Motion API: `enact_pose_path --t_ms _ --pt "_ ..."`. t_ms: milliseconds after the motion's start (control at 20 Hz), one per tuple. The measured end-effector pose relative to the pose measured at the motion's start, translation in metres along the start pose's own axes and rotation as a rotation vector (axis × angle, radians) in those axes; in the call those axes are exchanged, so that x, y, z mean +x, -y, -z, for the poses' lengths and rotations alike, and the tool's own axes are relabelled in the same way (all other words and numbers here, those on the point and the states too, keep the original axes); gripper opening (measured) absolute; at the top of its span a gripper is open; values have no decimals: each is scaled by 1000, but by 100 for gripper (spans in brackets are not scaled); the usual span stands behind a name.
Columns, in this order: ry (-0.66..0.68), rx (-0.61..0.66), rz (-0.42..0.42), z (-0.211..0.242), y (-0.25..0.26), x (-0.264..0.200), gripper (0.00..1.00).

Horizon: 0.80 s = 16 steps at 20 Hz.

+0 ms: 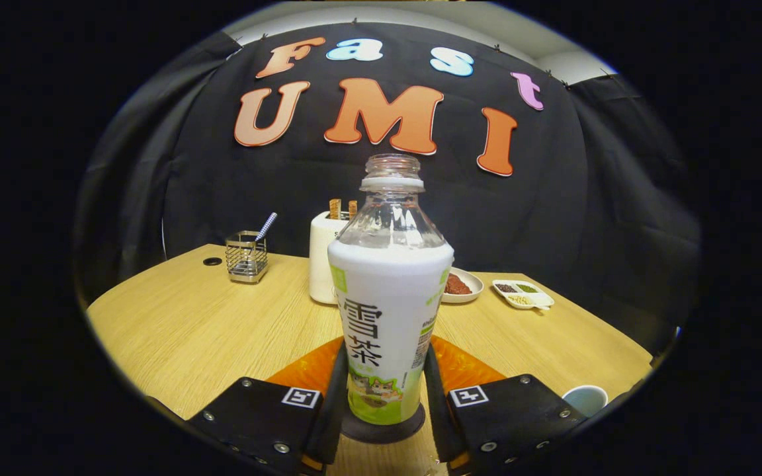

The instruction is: Take the bottle from table, then pour the juice into the cup, finally place the bottle on the coaster

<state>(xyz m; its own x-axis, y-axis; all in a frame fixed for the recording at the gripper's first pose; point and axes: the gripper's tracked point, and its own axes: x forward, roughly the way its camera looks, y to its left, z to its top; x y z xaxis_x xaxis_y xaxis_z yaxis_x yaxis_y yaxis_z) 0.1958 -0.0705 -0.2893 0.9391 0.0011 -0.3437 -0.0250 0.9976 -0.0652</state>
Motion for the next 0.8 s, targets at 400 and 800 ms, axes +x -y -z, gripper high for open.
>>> enact_pose_path --t_ms 400,800 --pt "-31 15 -13 14 -6 3 57" --pt "-21 77 -21 14 -2 -13 83"
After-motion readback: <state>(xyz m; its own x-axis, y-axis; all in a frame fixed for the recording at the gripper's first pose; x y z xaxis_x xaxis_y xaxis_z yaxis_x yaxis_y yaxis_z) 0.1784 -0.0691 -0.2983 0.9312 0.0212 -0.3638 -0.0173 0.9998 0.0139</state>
